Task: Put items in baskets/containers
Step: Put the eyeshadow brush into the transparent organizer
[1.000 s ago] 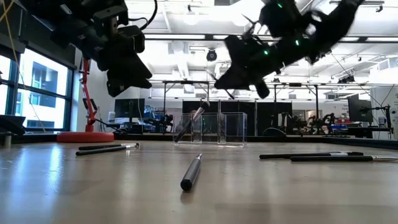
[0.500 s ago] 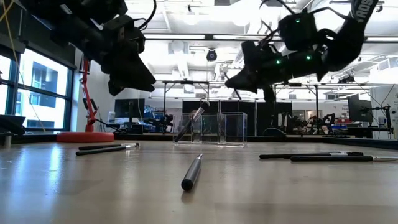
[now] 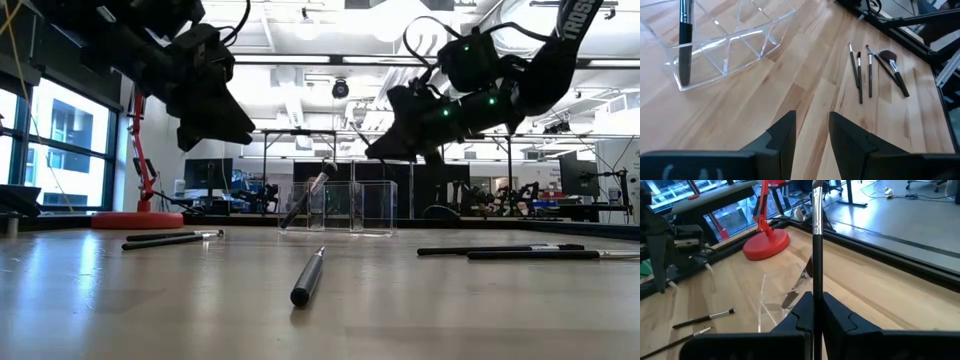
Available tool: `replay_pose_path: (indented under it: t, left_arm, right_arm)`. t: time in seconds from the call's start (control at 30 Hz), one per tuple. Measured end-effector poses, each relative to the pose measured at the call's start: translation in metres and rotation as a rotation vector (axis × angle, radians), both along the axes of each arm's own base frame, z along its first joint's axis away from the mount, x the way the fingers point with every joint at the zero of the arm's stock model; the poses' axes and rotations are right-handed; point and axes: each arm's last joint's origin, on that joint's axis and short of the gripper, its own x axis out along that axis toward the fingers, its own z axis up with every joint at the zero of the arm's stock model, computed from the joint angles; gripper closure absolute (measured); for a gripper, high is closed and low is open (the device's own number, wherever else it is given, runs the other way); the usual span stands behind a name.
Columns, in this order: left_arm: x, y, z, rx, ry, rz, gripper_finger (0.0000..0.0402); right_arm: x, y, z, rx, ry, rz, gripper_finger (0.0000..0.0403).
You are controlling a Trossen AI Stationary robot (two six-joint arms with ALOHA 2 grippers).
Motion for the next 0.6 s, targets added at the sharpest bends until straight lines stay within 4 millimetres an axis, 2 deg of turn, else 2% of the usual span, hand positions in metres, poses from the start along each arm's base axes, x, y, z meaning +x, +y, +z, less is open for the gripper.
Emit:
replay_pose_path:
  t: [0.3,0.6]
  left_arm:
    - [0.0,0.0,0.0,-0.014,-0.001,0.008,0.0287]
    - [0.0,-0.001,0.0,-0.028,0.002,-0.012,0.0287]
  right_arm:
    - [0.006,-0.002,-0.013,-0.006,-0.01,0.0,0.0393]
    - [0.003,-0.006,-0.019,-0.077,0.08,-0.035,0.0393]
